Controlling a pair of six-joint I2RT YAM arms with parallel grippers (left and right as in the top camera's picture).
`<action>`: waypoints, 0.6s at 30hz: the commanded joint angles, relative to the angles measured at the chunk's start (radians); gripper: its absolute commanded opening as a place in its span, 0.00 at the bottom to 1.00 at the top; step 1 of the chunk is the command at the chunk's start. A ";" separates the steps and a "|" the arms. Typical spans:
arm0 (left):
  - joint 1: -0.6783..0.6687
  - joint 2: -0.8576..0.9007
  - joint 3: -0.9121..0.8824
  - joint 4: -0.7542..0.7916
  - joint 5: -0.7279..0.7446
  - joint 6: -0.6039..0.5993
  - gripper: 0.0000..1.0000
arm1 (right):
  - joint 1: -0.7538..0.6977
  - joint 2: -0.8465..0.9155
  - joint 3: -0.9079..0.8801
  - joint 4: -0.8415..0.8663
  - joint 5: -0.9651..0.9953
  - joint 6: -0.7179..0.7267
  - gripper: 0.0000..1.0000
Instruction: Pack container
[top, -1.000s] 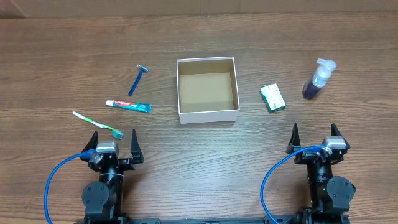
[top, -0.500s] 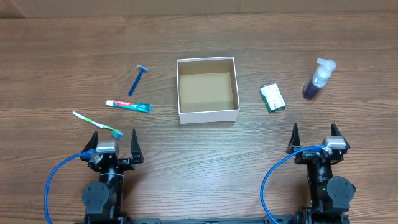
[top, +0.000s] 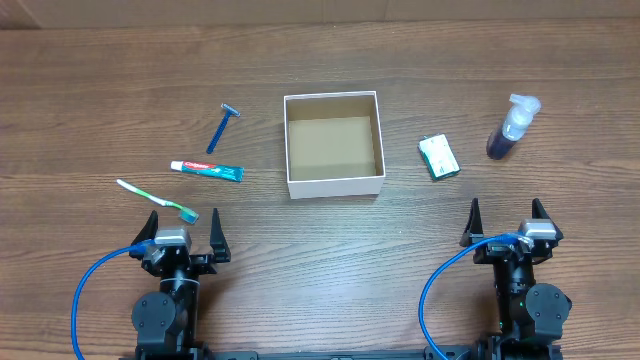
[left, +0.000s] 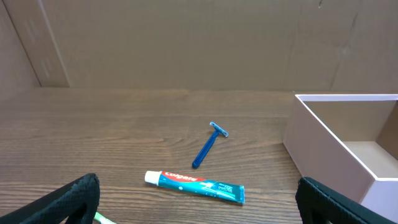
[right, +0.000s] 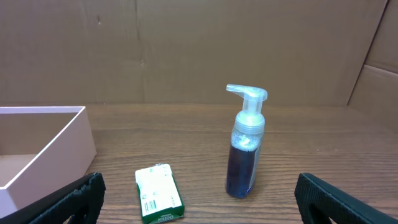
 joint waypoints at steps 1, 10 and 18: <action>0.006 -0.002 -0.012 0.005 -0.006 0.023 1.00 | 0.000 -0.006 -0.010 0.009 -0.006 0.006 1.00; 0.006 -0.002 -0.012 0.005 -0.006 0.023 1.00 | 0.000 -0.006 -0.010 0.005 0.039 -0.001 1.00; 0.006 -0.002 -0.012 0.005 -0.006 0.023 1.00 | 0.000 -0.006 0.006 0.079 0.047 0.179 1.00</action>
